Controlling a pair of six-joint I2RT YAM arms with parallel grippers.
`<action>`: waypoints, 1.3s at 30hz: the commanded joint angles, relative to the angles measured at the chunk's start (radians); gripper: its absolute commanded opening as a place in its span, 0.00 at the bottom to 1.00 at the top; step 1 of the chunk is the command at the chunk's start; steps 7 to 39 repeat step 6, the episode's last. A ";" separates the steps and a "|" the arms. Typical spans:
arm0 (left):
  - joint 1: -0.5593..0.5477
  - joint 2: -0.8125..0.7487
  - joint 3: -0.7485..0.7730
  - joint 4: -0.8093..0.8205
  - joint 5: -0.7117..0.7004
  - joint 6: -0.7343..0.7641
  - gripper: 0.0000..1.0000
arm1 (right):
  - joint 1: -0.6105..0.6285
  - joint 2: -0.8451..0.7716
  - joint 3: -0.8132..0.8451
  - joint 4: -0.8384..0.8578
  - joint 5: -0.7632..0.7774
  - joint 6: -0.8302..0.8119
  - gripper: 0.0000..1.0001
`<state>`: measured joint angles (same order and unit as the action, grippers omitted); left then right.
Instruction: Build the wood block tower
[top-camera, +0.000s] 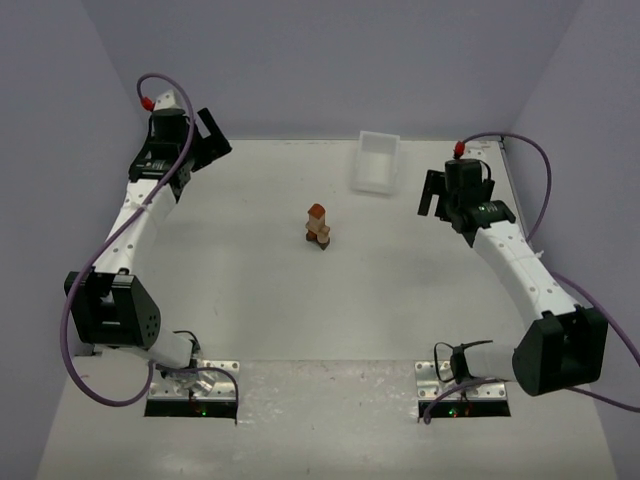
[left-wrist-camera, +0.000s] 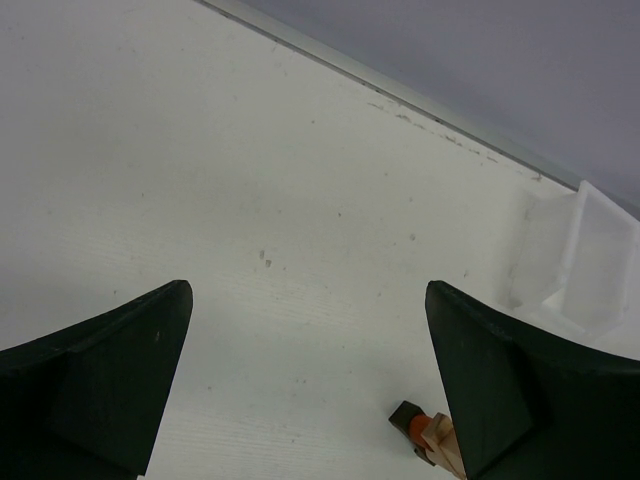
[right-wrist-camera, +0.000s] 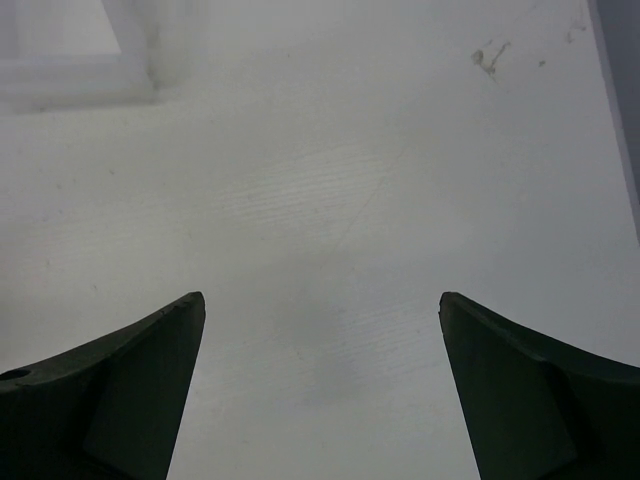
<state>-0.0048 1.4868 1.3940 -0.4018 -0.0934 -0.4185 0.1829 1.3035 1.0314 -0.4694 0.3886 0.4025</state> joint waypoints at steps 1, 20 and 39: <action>0.005 -0.008 0.056 0.029 -0.032 -0.010 1.00 | -0.003 -0.061 -0.022 0.197 0.033 0.004 0.99; 0.005 -0.008 0.050 0.034 -0.032 -0.014 1.00 | -0.003 -0.040 -0.010 0.206 0.019 0.020 0.99; 0.005 -0.008 0.050 0.034 -0.032 -0.014 1.00 | -0.003 -0.040 -0.010 0.206 0.019 0.020 0.99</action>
